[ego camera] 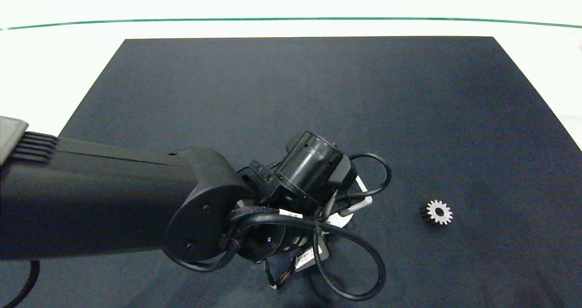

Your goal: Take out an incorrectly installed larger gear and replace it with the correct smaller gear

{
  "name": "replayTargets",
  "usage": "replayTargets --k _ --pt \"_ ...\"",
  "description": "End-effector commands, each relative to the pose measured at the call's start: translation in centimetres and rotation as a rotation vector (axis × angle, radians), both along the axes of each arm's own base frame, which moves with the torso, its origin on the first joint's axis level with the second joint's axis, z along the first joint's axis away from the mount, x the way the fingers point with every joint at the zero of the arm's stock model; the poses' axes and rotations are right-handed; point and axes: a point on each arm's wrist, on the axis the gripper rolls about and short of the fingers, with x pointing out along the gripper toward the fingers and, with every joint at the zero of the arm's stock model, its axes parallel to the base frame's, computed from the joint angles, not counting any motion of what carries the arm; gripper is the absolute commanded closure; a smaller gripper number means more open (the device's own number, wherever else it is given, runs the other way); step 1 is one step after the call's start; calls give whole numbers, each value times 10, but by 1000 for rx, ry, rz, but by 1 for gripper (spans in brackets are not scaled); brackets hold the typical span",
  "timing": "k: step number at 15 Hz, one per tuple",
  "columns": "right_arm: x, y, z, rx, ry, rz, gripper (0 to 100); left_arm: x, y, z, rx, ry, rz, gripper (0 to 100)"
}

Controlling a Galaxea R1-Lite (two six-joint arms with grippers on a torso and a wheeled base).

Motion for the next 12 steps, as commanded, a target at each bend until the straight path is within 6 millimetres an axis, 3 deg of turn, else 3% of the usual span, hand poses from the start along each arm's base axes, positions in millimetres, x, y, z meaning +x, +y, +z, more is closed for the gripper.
replayTargets --k 1,11,12 --pt "0 0 0 0 2 1 0 0 0 1 0 -4 0 84" --pt "0 0 0 0 2 -1 0 0 -1 2 -6 -15 -7 84" --pt "0 0 0 0 2 1 0 0 -1 2 -8 -16 -7 0"
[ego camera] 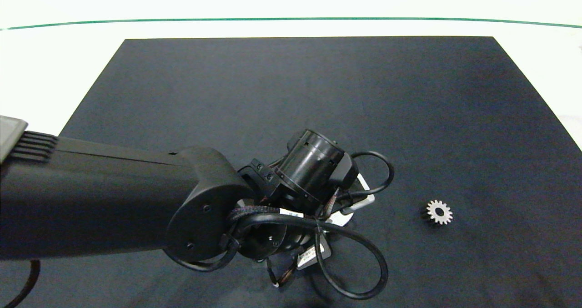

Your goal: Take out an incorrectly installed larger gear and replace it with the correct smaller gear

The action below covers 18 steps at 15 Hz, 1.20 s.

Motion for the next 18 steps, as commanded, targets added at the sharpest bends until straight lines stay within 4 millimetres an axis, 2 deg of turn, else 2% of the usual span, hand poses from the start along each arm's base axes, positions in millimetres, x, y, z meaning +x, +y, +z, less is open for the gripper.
replayTargets --k 1,18 --pt "0 0 0 0 3 1 0 0 0 1 0 -3 1 0" --pt "-1 0 -2 0 3 1 0 -1 -13 -2 -5 -1 -18 0"
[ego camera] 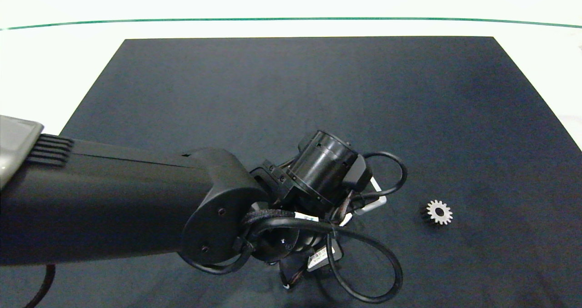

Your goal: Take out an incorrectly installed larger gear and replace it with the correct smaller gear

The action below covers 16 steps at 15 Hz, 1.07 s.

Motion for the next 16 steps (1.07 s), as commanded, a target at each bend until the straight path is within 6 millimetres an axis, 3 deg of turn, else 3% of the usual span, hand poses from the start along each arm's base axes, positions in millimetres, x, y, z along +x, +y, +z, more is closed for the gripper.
replayTargets --k 1,16 --pt "0 0 0 0 1 1 0 2 -2 -2 5 0 1 0" --pt "0 0 0 0 -1 1 0 3 -2 -4 13 4 3 28"
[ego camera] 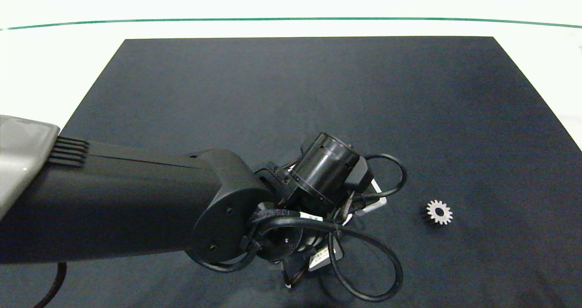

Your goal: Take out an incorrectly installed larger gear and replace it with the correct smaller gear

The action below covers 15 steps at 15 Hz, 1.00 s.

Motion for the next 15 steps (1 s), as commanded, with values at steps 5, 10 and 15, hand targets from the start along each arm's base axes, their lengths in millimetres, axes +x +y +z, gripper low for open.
replayTargets --k 5,10,15 --pt "0 0 0 0 1 1 0 0 0 0 5 -1 1 38" --pt "0 0 -1 -1 4 -1 0 1 1 -1 8 1 4 49" --pt "0 0 -1 -1 4 1 0 0 4 -3 41 23 6 58"
